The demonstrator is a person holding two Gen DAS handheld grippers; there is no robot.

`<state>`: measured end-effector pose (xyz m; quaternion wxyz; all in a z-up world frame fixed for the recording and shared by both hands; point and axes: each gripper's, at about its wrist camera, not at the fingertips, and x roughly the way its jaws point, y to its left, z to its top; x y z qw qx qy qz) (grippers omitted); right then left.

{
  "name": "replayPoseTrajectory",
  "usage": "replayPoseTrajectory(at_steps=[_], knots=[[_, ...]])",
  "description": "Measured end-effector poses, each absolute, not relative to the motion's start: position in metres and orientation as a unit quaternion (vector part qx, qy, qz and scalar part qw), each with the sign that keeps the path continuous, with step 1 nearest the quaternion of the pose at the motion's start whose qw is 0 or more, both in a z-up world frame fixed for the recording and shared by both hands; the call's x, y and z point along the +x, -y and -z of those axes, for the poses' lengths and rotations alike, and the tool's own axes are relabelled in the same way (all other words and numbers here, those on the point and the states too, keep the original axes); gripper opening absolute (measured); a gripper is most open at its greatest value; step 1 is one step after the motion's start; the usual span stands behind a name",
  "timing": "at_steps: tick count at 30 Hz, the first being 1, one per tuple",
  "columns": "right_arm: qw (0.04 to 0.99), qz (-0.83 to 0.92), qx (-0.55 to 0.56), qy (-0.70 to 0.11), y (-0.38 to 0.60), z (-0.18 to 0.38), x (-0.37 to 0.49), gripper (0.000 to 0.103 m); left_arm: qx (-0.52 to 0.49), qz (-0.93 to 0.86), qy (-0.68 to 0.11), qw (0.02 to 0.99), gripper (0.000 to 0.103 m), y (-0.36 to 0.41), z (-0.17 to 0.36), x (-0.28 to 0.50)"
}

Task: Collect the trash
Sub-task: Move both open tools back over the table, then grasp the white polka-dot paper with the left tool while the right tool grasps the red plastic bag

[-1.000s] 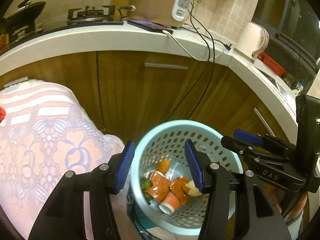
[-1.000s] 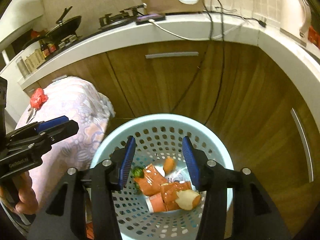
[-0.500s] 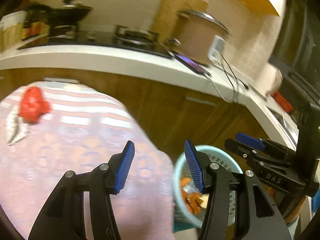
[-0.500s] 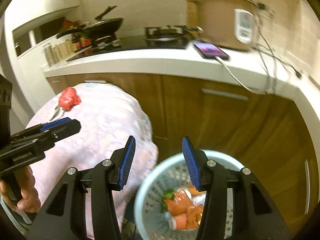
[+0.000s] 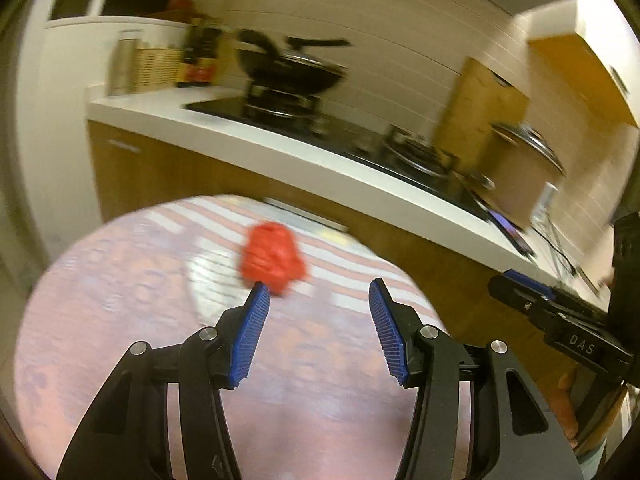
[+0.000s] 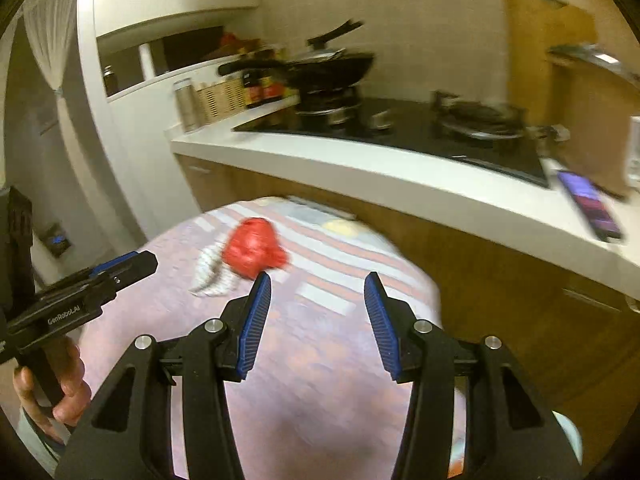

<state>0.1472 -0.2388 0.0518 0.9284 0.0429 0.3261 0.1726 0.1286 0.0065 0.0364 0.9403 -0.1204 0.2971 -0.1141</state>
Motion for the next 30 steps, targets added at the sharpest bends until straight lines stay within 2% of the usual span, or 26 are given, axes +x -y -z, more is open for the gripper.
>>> replayPoseTrajectory(at_steps=[6, 15, 19, 24, 26, 30], knots=[[0.908, -0.222, 0.055, -0.350, 0.186, -0.033, 0.214, 0.045, -0.134, 0.073, -0.301, 0.941, 0.051, -0.054, -0.028, 0.164], [0.897, -0.235, 0.039, -0.374, 0.130, 0.012, 0.279, 0.046, -0.127, 0.022, -0.351, 0.927, 0.051, -0.068, 0.031, 0.218], [0.896, -0.237, 0.037, -0.374, 0.115, 0.023, 0.295, 0.061, -0.153, 0.021, -0.369, 0.917, 0.055, -0.074, 0.051, 0.230], [0.889, -0.236, 0.035, -0.392, 0.107, 0.045, 0.307, 0.065, -0.164, 0.035, -0.397, 0.902, 0.055, -0.071, 0.073, 0.237], [0.883, -0.237, 0.044, -0.404, 0.107, 0.054, 0.311, 0.070, -0.154, 0.034, -0.397, 0.904, 0.055, -0.069, 0.072, 0.238], [0.877, -0.239, 0.034, -0.415, 0.101, 0.059, 0.315, 0.073, -0.122, 0.027, -0.406, 0.905, 0.055, -0.057, 0.074, 0.240]])
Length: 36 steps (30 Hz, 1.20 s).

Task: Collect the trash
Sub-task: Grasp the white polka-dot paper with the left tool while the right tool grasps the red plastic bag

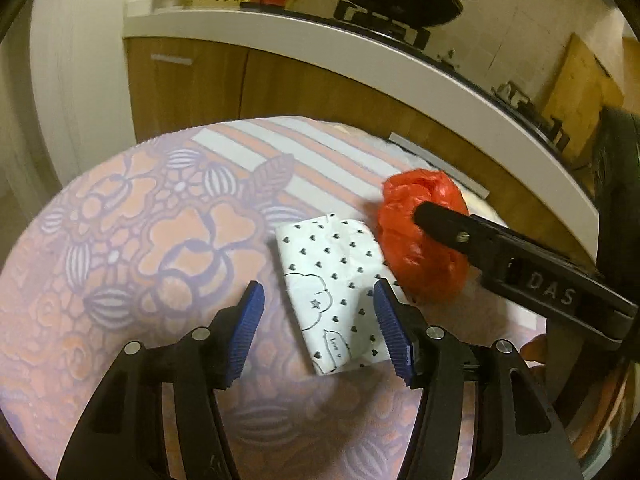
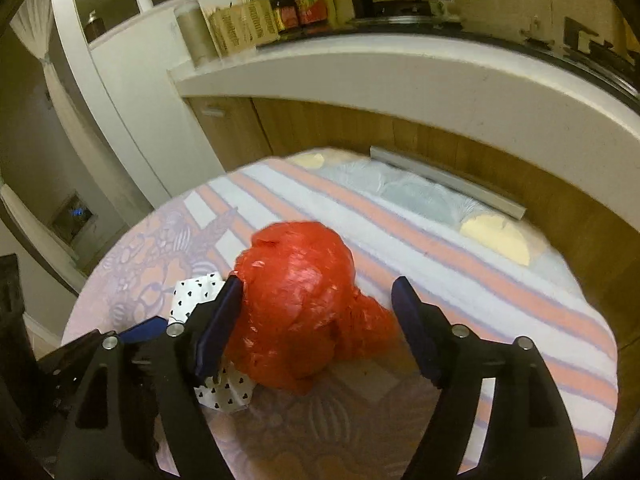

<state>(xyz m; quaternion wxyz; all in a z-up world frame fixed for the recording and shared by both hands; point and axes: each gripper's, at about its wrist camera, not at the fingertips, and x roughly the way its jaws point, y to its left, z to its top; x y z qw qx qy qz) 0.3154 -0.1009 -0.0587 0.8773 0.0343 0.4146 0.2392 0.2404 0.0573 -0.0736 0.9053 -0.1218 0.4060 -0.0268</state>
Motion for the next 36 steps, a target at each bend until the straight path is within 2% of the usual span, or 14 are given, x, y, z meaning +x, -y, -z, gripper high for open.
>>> replayPoseTrajectory(at_steps=[3, 5, 8, 11, 12, 13, 14, 15, 18, 27, 36], knots=[[0.878, -0.240, 0.018, -0.413, 0.095, 0.058, 0.311, 0.069, -0.103, 0.027, -0.409, 0.907, 0.055, -0.052, 0.074, 0.240], [0.878, -0.252, 0.010, -0.408, 0.092, 0.057, 0.308, 0.055, -0.100, 0.035, -0.411, 0.906, 0.055, -0.050, 0.075, 0.239], [0.883, -0.251, -0.001, -0.397, 0.090, 0.054, 0.302, 0.044, -0.082, 0.042, -0.415, 0.905, 0.055, -0.040, 0.074, 0.240], [0.891, -0.248, 0.000, -0.382, 0.093, 0.050, 0.297, 0.039, -0.051, 0.037, -0.416, 0.907, 0.052, -0.028, 0.075, 0.238], [0.893, -0.246, 0.002, -0.378, 0.094, 0.049, 0.297, 0.039, -0.044, 0.037, -0.415, 0.908, 0.042, -0.026, 0.075, 0.237], [0.894, -0.244, 0.007, -0.375, 0.096, 0.047, 0.296, 0.039, -0.043, 0.034, -0.414, 0.908, 0.027, -0.026, 0.074, 0.237], [0.895, -0.243, 0.013, -0.373, 0.099, 0.046, 0.296, 0.039, -0.045, 0.033, -0.415, 0.908, 0.018, -0.027, 0.074, 0.237], [0.895, -0.244, 0.017, -0.373, 0.102, 0.046, 0.295, 0.039, -0.050, 0.035, -0.416, 0.907, 0.012, -0.029, 0.074, 0.237], [0.897, -0.242, 0.024, -0.369, 0.110, 0.040, 0.290, 0.038, -0.064, 0.044, -0.415, 0.906, 0.003, -0.033, 0.072, 0.235], [0.916, -0.220, 0.033, -0.333, 0.148, 0.006, 0.249, 0.038, -0.097, 0.077, -0.358, 0.925, 0.000, -0.027, 0.033, 0.203], [0.933, -0.182, 0.067, -0.303, 0.208, -0.028, 0.185, 0.039, -0.081, 0.136, -0.310, 0.937, 0.000, 0.022, -0.015, 0.159]])
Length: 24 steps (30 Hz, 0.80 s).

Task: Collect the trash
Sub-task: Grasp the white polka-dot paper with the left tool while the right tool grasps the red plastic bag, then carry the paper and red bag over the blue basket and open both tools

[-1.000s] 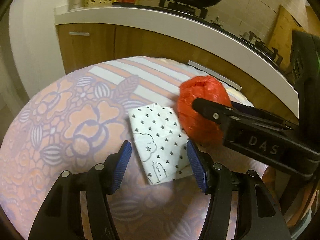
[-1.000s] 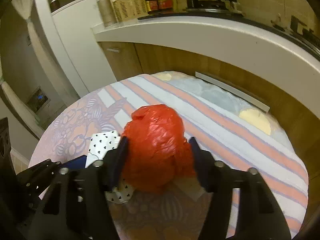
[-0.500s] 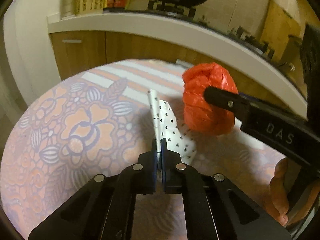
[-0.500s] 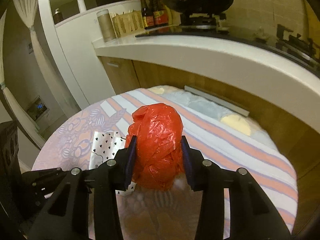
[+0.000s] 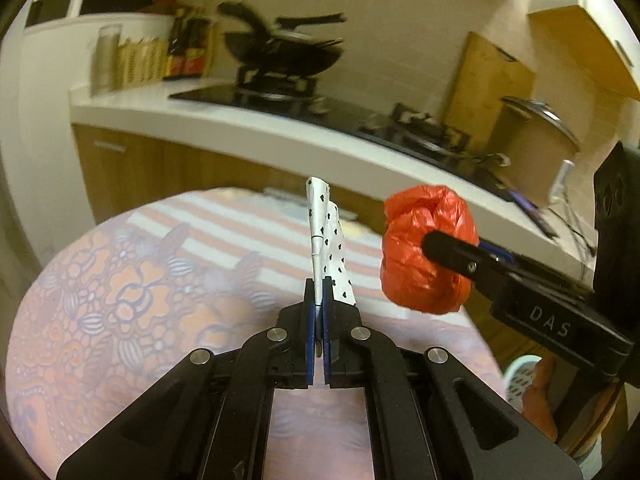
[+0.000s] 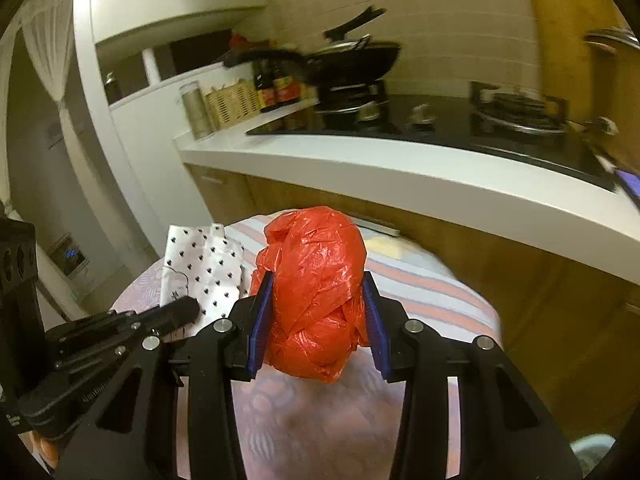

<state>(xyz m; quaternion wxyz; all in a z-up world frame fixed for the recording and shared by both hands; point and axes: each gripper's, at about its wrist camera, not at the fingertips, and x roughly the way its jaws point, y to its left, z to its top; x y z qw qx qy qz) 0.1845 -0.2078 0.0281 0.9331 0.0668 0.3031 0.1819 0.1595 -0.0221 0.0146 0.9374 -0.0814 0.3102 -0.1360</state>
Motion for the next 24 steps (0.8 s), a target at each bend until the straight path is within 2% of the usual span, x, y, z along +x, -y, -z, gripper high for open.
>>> replayPoseTrajectory(at_steps=[11, 24], knots=[[0.952, -0.108, 0.071, -0.278, 0.296, -0.050, 0.087, 0.039, -0.066, 0.233, -0.293, 0.925, 0.000, 0.101, -0.030, 0.109], [0.949, 0.008, 0.090, -0.303, 0.405, -0.013, 0.004, 0.039, -0.013, 0.337, -0.300, 0.892, 0.000, 0.217, -0.021, 0.061]])
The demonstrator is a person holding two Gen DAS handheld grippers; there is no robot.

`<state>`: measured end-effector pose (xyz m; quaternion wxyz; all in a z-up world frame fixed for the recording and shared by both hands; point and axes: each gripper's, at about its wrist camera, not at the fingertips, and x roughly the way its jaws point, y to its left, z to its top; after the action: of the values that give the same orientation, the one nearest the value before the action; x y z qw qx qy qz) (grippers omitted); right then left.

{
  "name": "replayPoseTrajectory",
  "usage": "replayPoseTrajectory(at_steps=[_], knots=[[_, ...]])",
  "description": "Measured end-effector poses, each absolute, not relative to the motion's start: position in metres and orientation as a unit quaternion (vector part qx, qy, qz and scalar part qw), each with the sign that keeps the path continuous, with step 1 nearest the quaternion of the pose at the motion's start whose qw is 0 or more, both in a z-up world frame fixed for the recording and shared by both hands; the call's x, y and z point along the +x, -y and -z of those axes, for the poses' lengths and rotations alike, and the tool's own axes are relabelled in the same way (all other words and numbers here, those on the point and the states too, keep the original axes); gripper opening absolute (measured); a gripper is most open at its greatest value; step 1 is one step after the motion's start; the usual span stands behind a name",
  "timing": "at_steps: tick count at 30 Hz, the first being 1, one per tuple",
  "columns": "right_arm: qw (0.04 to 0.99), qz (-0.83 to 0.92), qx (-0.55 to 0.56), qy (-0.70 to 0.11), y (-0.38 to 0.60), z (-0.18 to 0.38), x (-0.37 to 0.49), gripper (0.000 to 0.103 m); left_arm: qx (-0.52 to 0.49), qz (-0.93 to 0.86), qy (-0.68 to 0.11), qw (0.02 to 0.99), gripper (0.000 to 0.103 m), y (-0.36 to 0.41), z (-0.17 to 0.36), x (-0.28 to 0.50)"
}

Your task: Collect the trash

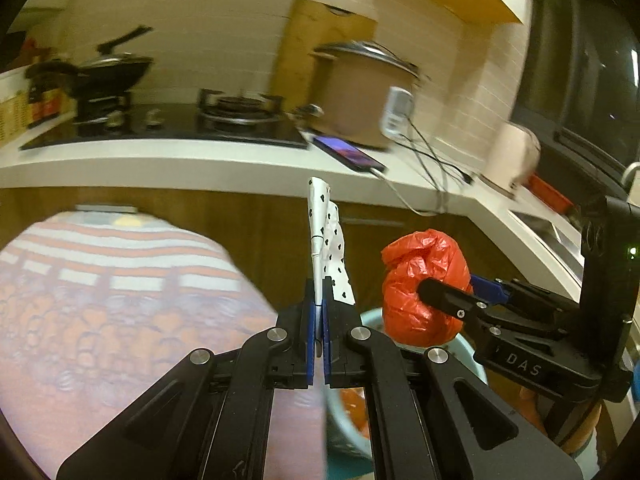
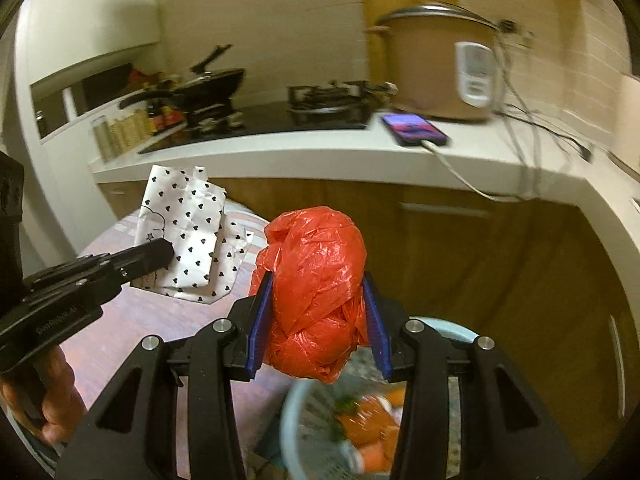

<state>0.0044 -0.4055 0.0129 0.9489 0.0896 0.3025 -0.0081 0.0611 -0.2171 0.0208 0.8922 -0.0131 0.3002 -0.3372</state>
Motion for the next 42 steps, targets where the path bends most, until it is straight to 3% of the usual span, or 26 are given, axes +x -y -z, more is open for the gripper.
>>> replayPoseTrajectory(at_steps=[17, 18, 19, 21, 22, 32, 37, 42], knots=[[0.927, 0.084, 0.119, -0.345, 0.467, 0.035, -0.041, 0.046, 0.031, 0.395, -0.362, 0.844, 0.004, 0.299, 0.024, 0.038], [0.925, 0.086, 0.119, -0.349, 0.469, 0.037, -0.041, 0.049, 0.034, 0.398, -0.368, 0.839, 0.009, 0.302, 0.029, 0.038], [0.923, 0.090, 0.117, -0.354, 0.469, 0.041, -0.042, 0.055, 0.038, 0.398, -0.373, 0.837, 0.023, 0.304, 0.033, 0.037], [0.922, 0.095, 0.117, -0.356, 0.471, 0.045, -0.044, 0.059, 0.046, 0.386, -0.376, 0.841, 0.040, 0.306, 0.043, 0.036], [0.921, 0.097, 0.118, -0.359, 0.471, 0.048, -0.044, 0.059, 0.048, 0.382, -0.377, 0.842, 0.042, 0.306, 0.045, 0.036], [0.924, 0.095, 0.119, -0.350, 0.462, 0.052, -0.050, 0.059, 0.027, 0.349, -0.375, 0.859, 0.043, 0.277, 0.053, 0.037], [0.936, 0.077, 0.106, -0.325, 0.437, 0.044, -0.054, 0.059, 0.023, 0.311, -0.343, 0.886, 0.057, 0.253, 0.046, 0.025], [0.945, 0.072, 0.098, -0.303, 0.417, 0.038, -0.055, 0.059, 0.020, 0.276, -0.307, 0.910, 0.063, 0.230, 0.032, 0.015]])
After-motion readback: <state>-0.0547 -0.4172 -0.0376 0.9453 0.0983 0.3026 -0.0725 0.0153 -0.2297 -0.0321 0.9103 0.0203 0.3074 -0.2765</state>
